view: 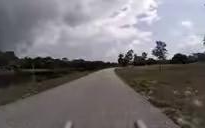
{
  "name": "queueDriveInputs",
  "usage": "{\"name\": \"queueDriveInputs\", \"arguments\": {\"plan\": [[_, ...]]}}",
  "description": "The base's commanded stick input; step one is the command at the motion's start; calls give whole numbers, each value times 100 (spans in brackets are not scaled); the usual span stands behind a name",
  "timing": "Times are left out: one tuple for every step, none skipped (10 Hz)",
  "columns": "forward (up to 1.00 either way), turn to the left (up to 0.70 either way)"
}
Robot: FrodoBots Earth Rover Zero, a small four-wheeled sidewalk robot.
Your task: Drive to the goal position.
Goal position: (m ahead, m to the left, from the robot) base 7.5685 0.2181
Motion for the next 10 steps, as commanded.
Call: {"name": "queueDriveInputs", "arguments": {"plan": [[85, 0], [85, 0], [85, 0], [85, 0], [85, 0], [85, -2], [85, -20], [85, -17], [85, 0], [85, 0]]}}
